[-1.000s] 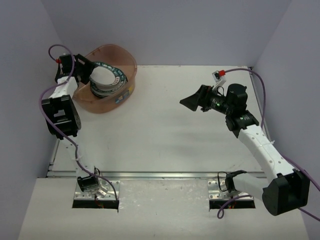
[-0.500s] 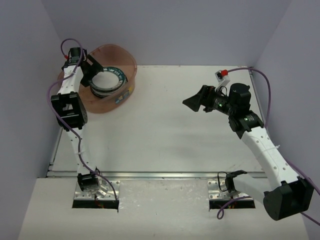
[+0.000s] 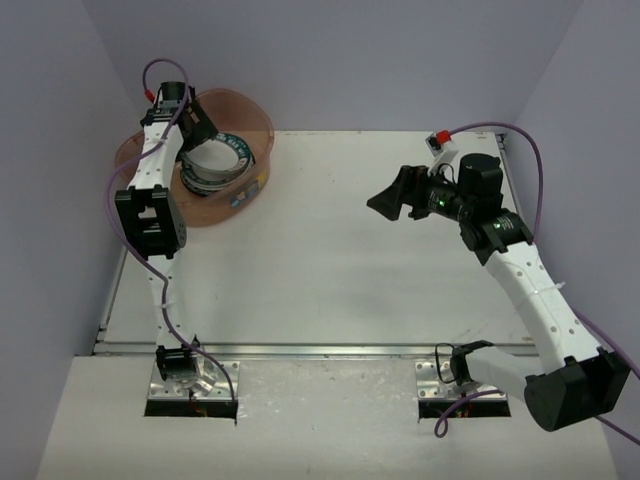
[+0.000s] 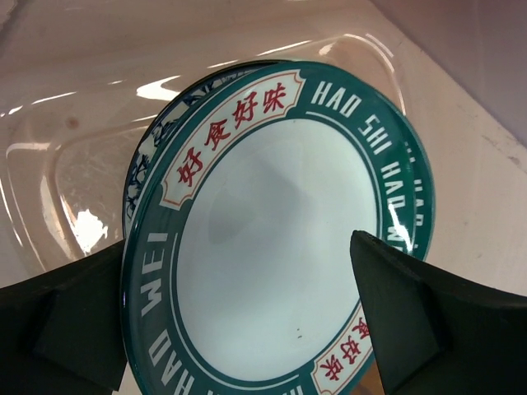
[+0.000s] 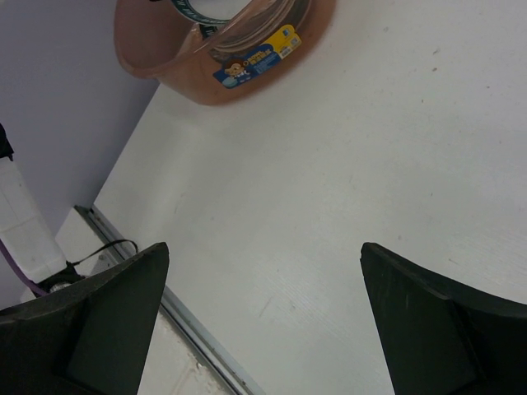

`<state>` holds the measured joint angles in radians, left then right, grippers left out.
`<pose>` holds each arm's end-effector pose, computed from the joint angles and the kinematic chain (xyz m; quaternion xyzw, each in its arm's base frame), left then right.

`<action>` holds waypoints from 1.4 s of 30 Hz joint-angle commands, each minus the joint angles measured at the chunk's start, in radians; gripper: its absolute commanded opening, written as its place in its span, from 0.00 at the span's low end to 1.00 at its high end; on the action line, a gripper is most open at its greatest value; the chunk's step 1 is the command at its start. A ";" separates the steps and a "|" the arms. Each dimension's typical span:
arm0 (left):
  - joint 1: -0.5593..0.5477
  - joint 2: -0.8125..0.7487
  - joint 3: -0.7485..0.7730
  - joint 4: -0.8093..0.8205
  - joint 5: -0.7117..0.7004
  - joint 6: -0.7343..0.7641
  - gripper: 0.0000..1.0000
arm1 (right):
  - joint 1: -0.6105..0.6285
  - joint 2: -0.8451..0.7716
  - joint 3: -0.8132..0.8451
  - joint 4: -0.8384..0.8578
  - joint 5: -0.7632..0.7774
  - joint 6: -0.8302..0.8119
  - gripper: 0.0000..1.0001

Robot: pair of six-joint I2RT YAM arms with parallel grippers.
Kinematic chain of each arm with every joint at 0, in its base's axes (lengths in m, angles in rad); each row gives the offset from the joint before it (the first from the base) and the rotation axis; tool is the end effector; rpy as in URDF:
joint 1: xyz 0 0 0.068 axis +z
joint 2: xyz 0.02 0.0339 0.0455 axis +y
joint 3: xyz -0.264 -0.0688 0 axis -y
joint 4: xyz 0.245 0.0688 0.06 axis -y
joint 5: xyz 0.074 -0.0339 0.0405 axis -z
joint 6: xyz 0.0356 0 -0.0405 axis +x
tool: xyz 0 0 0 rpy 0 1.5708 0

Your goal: Place the plates into the plastic bin on the countertop

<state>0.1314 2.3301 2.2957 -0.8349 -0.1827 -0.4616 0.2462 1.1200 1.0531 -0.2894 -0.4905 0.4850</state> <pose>0.5137 0.0744 0.2733 -0.3032 0.8852 0.0283 0.3516 0.2405 0.0777 0.3578 -0.0427 0.8075 0.3841 0.4457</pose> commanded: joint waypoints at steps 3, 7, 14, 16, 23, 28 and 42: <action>-0.003 0.029 0.063 -0.039 -0.019 0.043 1.00 | 0.000 -0.006 0.056 -0.087 -0.031 -0.090 0.99; 0.000 0.042 0.066 -0.038 -0.008 0.072 1.00 | -0.001 -0.015 0.052 -0.096 -0.049 -0.100 0.99; 0.000 0.060 0.063 -0.086 -0.023 0.117 1.00 | -0.001 -0.029 0.026 -0.041 -0.120 -0.082 0.99; -0.005 0.051 0.050 -0.100 -0.038 0.123 1.00 | -0.001 -0.029 0.025 -0.036 -0.125 -0.080 0.99; -0.008 0.024 0.003 -0.113 -0.091 0.139 1.00 | 0.000 -0.049 -0.003 -0.018 -0.140 -0.074 0.99; -0.018 0.003 -0.017 -0.123 -0.084 0.136 1.00 | 0.000 -0.064 -0.028 -0.009 -0.147 -0.081 0.99; -0.175 -0.714 -0.390 0.116 -0.135 0.171 1.00 | 0.001 -0.127 -0.009 -0.154 0.403 -0.102 0.99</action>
<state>0.0127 1.8998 2.0184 -0.8488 -0.2883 -0.3322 0.2474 1.0250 1.0066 -0.3672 -0.3953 0.4112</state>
